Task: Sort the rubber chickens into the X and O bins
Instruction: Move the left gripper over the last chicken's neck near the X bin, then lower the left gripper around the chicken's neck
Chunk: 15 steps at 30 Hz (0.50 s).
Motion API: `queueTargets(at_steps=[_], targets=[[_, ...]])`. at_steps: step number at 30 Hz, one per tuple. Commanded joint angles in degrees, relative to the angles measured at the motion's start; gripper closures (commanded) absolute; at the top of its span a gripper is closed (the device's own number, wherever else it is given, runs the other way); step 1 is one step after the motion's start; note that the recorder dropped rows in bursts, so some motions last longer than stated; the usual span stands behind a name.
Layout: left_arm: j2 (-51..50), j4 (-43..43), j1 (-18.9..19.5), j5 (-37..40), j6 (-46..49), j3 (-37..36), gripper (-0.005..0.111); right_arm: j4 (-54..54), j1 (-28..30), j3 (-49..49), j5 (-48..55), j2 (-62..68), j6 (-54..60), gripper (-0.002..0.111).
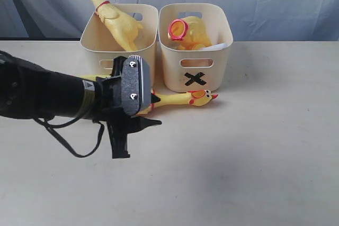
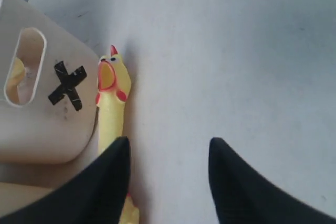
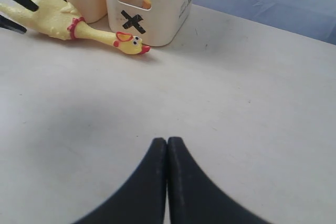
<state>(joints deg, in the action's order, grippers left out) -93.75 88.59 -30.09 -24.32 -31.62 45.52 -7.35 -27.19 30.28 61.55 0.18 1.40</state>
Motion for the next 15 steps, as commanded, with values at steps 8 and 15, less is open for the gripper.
queueTargets(at_steps=[8, 15], targets=[[-12.5, -12.1, -0.5, 0.8, 6.2, 10.2, 0.053, 0.1, -0.3, -0.2, -0.2, -0.2, 0.0, 0.108], [-19.8, -12.1, -1.9, 4.9, 6.3, 15.9, 0.053, 0.1, -0.3, -0.2, -0.2, -0.2, 0.0, 0.108]])
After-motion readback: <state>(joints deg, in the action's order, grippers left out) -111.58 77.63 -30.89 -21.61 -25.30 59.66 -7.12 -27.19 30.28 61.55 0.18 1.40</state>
